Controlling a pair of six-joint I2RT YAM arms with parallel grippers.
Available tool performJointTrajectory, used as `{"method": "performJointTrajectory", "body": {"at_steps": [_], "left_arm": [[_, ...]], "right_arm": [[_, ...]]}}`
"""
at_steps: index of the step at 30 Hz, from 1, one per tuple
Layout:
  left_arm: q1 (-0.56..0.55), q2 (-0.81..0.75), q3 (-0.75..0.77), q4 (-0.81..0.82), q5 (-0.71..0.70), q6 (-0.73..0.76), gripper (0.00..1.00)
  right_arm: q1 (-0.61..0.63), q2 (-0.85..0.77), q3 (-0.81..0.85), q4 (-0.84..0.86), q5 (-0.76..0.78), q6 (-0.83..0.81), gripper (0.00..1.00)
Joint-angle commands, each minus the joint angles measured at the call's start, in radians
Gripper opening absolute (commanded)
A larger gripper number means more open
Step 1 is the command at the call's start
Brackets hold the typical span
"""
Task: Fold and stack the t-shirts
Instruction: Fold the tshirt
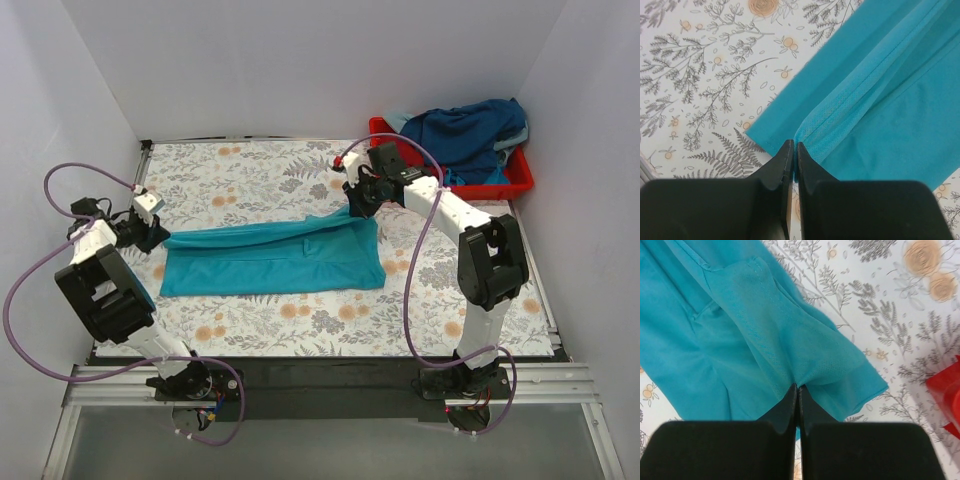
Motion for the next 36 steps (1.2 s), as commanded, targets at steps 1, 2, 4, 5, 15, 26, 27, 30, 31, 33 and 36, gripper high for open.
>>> {"method": "performJointTrajectory", "body": {"at_steps": [1, 2, 4, 5, 15, 26, 27, 30, 31, 33, 36], "left_arm": [[0.015, -0.044, -0.031, -0.011, -0.014, 0.065, 0.00], [0.015, -0.041, -0.035, -0.005, -0.020, 0.063, 0.00], [0.016, -0.034, -0.045, 0.001, -0.028, 0.066, 0.00], [0.018, -0.030, -0.046, 0.001, -0.034, 0.068, 0.00], [0.018, 0.010, -0.054, 0.082, -0.052, 0.025, 0.00], [0.012, -0.003, 0.049, 0.139, 0.018, -0.093, 0.00], [0.004, 0.003, 0.066, 0.159, 0.018, -0.117, 0.00], [-0.025, 0.028, 0.080, 0.217, -0.005, -0.141, 0.00], [-0.034, 0.032, 0.080, 0.240, -0.014, -0.173, 0.00], [-0.062, 0.045, 0.083, 0.315, -0.038, -0.205, 0.00], [-0.089, 0.074, 0.086, 0.433, -0.078, -0.295, 0.00]], "right_arm": [[0.019, -0.056, -0.049, -0.010, -0.011, -0.008, 0.01], [0.020, -0.058, -0.060, -0.008, -0.012, -0.005, 0.01], [0.025, -0.062, -0.081, -0.008, -0.006, -0.004, 0.01], [0.026, -0.065, -0.097, -0.008, -0.003, -0.006, 0.01], [0.034, -0.012, -0.089, -0.008, 0.014, 0.005, 0.01], [0.034, -0.032, -0.025, -0.038, 0.014, -0.012, 0.01], [0.031, -0.032, -0.022, -0.038, 0.015, -0.014, 0.01], [0.030, -0.018, 0.001, -0.035, 0.029, -0.015, 0.01], [0.030, -0.004, 0.011, -0.035, 0.031, -0.015, 0.01], [0.026, 0.011, 0.044, -0.035, 0.040, -0.015, 0.01], [0.004, 0.050, 0.105, -0.030, 0.051, -0.009, 0.01]]}}
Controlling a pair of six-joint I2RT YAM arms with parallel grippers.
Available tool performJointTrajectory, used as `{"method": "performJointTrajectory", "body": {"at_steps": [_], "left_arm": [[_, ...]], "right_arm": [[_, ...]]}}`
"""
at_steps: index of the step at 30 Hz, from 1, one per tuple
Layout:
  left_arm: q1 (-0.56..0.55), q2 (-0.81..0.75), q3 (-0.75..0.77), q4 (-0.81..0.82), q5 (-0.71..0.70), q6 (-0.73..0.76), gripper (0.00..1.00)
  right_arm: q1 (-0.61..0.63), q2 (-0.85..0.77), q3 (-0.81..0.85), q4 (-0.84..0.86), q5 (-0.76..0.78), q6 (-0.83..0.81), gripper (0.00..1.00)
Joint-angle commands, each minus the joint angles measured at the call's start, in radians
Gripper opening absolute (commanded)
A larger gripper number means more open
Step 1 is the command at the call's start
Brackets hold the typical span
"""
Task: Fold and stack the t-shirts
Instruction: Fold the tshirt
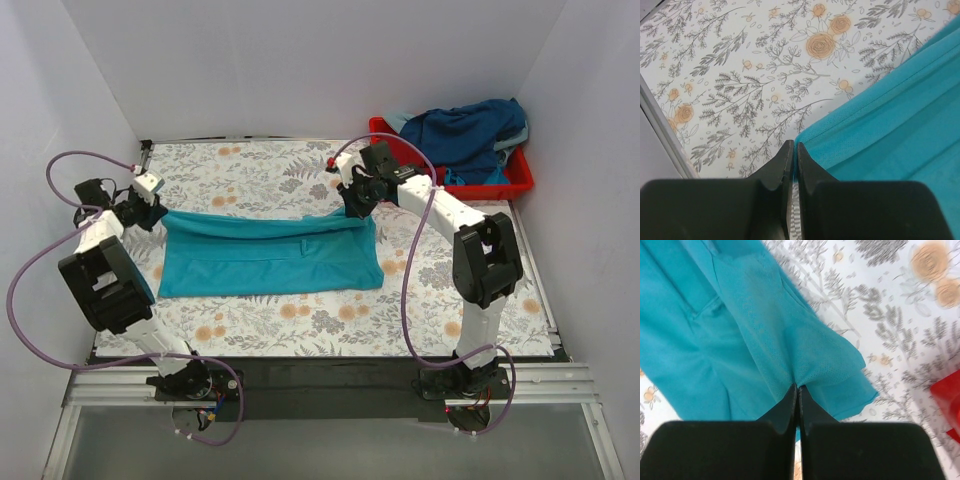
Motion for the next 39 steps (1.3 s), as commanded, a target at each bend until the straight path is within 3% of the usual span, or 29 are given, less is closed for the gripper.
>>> {"method": "performJointTrajectory", "body": {"at_steps": [1, 9, 22, 27, 39], "left_arm": [[-0.029, 0.038, 0.036, 0.181, -0.045, -0.125, 0.00], [-0.030, 0.085, 0.085, 0.215, -0.070, -0.121, 0.00], [0.051, 0.019, -0.007, 0.100, -0.004, -0.003, 0.00], [0.056, -0.005, -0.071, 0.008, -0.002, 0.133, 0.00], [0.054, 0.049, -0.142, 0.034, -0.061, 0.186, 0.00]], "right_arm": [[-0.030, 0.046, 0.098, 0.003, 0.018, -0.008, 0.01], [-0.043, 0.066, 0.152, -0.016, -0.008, -0.011, 0.01], [0.000, -0.032, -0.049, -0.027, -0.036, -0.015, 0.01], [0.008, -0.020, -0.075, -0.022, -0.022, -0.018, 0.01], [0.031, 0.034, -0.136, -0.001, -0.010, -0.020, 0.01]]}}
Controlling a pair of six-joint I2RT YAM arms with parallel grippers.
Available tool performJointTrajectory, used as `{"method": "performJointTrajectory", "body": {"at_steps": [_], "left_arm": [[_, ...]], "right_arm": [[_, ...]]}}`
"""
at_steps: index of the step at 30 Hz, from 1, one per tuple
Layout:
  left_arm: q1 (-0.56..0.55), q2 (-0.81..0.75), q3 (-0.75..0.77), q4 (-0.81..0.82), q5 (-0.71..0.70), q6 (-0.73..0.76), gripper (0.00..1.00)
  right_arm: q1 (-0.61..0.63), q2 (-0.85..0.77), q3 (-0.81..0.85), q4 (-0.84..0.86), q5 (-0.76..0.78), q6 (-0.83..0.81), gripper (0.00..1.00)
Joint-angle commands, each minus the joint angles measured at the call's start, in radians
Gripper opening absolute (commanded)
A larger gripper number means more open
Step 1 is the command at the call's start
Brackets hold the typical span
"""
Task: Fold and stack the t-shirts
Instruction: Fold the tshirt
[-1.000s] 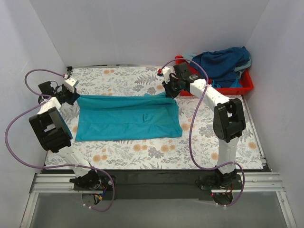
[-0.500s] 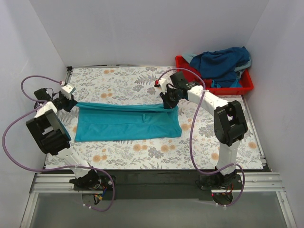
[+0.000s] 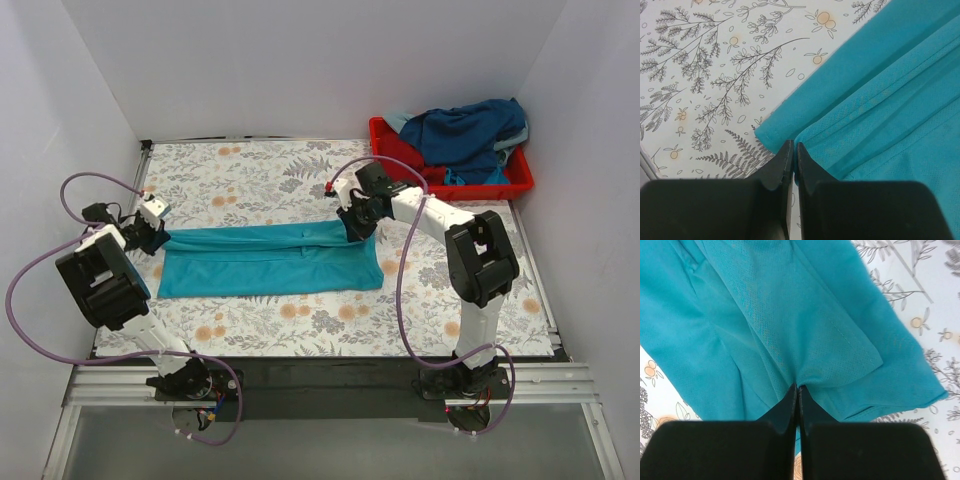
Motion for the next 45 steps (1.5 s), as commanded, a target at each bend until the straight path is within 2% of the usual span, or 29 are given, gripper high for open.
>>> {"method": "performJointTrajectory", "body": {"at_steps": [1, 7, 10, 18, 25, 30, 35, 45], "left_arm": [[0.009, -0.001, -0.010, 0.020, -0.016, 0.048, 0.00], [0.009, -0.030, -0.042, 0.007, -0.018, 0.090, 0.00], [0.009, -0.042, -0.032, 0.004, 0.005, 0.050, 0.00], [0.001, 0.072, 0.249, 0.039, 0.073, -0.253, 0.00], [-0.043, 0.171, 0.392, 0.131, 0.041, -0.382, 0.00], [-0.058, 0.194, 0.375, 0.225, 0.002, -0.393, 0.00], [-0.057, 0.166, 0.309, 0.237, 0.005, -0.323, 0.00], [-0.020, 0.080, 0.185, 0.224, 0.058, -0.239, 0.00]], "right_arm": [[0.014, 0.020, -0.027, 0.012, 0.013, -0.017, 0.01], [0.022, 0.032, -0.033, 0.019, 0.016, -0.019, 0.01], [0.021, 0.028, -0.011, 0.016, 0.019, -0.016, 0.01], [-0.015, 0.044, 0.142, 0.017, 0.054, -0.006, 0.01], [-0.055, 0.127, 0.326, 0.012, 0.062, -0.017, 0.01], [-0.056, 0.178, 0.377, 0.011, 0.059, -0.042, 0.01], [-0.055, 0.189, 0.388, 0.011, 0.050, -0.043, 0.01], [-0.052, 0.098, 0.268, 0.003, 0.021, -0.040, 0.01]]}}
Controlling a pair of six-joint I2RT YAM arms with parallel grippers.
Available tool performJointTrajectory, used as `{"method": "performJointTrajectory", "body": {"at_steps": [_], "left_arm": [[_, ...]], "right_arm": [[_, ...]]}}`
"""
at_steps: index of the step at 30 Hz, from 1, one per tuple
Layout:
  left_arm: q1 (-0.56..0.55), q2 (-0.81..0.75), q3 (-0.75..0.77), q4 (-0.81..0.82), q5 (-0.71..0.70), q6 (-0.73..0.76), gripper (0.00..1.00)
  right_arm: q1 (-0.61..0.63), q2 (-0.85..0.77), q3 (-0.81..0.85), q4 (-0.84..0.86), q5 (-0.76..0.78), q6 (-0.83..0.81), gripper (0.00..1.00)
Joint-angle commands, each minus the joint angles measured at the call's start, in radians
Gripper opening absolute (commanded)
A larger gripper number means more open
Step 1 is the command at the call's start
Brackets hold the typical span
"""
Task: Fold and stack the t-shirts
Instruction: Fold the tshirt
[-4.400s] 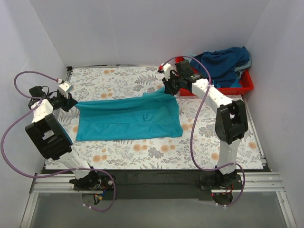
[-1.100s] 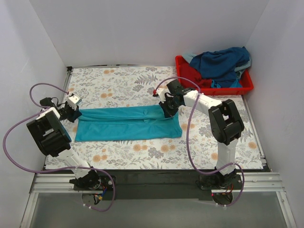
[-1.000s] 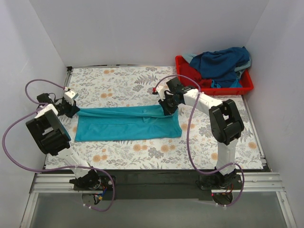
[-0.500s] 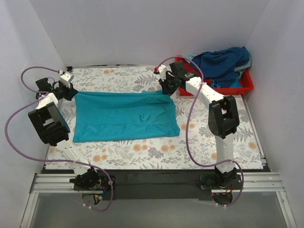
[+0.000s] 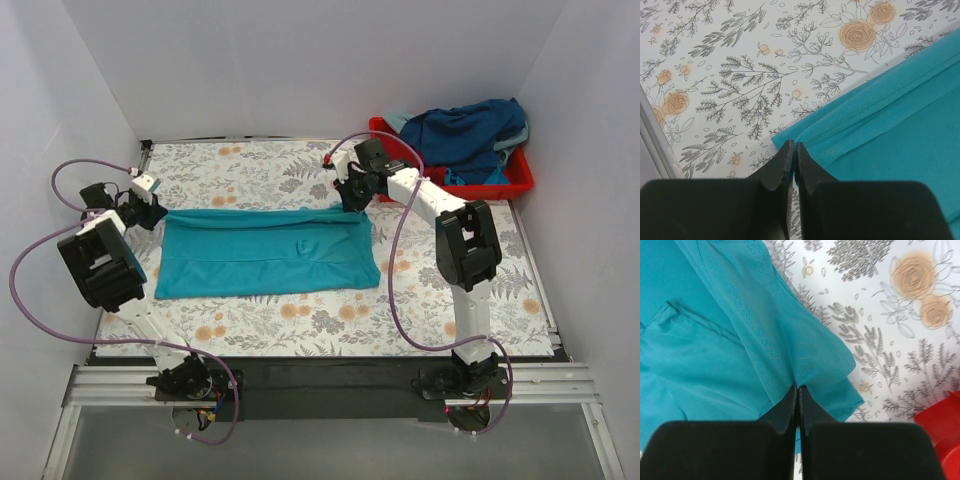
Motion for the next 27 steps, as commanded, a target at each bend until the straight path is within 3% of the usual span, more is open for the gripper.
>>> {"method": "performJointTrajectory", "body": {"at_steps": [1, 13, 24, 27], "left_arm": [[0.031, -0.106, -0.023, 0.014, 0.026, 0.057, 0.00], [0.055, -0.175, -0.110, -0.064, 0.057, 0.166, 0.00], [0.063, -0.178, -0.209, -0.113, 0.012, 0.366, 0.00], [0.077, -0.175, -0.186, -0.200, 0.037, 0.425, 0.09]], "right_arm": [[-0.004, -0.092, -0.044, -0.008, -0.017, -0.017, 0.01], [0.019, -0.153, -0.150, -0.008, -0.016, -0.033, 0.01], [0.043, -0.136, -0.233, -0.006, -0.018, -0.042, 0.01], [0.045, -0.139, -0.236, -0.008, -0.028, -0.051, 0.01]]}}
